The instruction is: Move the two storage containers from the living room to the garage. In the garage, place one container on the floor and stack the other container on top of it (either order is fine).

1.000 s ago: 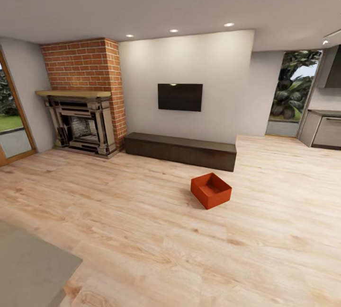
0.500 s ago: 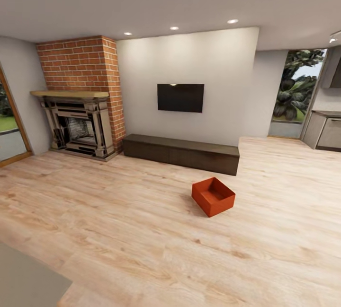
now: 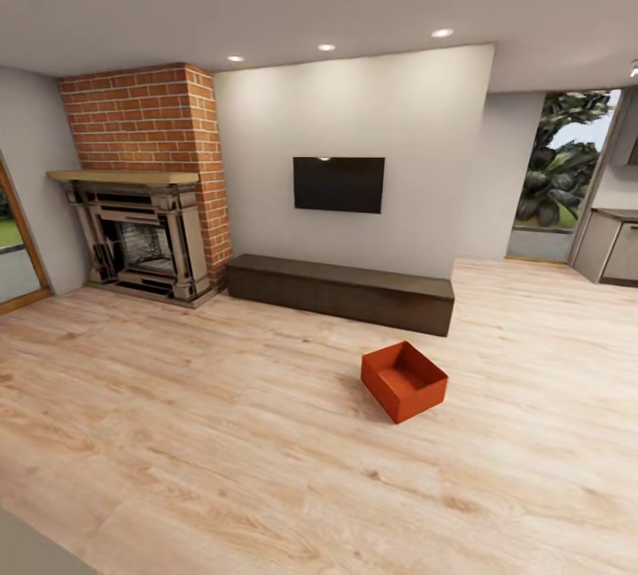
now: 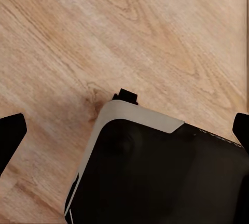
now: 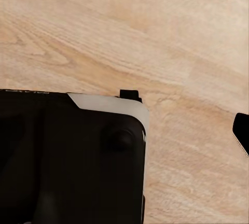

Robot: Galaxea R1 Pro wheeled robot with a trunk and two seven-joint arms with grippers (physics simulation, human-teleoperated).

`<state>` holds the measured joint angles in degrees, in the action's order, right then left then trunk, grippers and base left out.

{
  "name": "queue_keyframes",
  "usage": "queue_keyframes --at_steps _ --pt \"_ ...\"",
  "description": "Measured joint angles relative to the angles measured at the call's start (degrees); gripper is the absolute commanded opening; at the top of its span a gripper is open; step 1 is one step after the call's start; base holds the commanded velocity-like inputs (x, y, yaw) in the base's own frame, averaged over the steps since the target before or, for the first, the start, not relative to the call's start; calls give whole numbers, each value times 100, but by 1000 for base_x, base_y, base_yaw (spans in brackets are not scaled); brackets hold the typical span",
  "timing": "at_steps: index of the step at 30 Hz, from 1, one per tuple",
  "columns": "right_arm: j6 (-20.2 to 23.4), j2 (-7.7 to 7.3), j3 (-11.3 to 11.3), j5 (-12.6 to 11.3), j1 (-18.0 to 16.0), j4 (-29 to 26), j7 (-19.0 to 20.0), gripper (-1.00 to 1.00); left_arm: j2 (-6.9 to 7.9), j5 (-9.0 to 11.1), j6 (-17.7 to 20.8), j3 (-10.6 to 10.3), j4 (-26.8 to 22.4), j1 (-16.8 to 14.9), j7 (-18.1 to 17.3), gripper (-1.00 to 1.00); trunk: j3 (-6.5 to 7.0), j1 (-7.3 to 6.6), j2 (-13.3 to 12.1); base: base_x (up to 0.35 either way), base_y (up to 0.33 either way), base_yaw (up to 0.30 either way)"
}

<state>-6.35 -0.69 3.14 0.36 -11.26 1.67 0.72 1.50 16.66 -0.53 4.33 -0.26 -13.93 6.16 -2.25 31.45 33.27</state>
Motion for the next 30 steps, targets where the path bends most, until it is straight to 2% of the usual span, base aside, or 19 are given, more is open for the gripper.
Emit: queue_keyframes --at_steps 10,30 --pt "20 38 -12 -48 1 -1 4 100 2 26 -3 1 8 -3 0 100 0 0 0 322 0 0" --pt "18 14 -16 -51 -1 0 7 100 8 31 -11 0 8 0 0 100 0 0 1 322 0 0"
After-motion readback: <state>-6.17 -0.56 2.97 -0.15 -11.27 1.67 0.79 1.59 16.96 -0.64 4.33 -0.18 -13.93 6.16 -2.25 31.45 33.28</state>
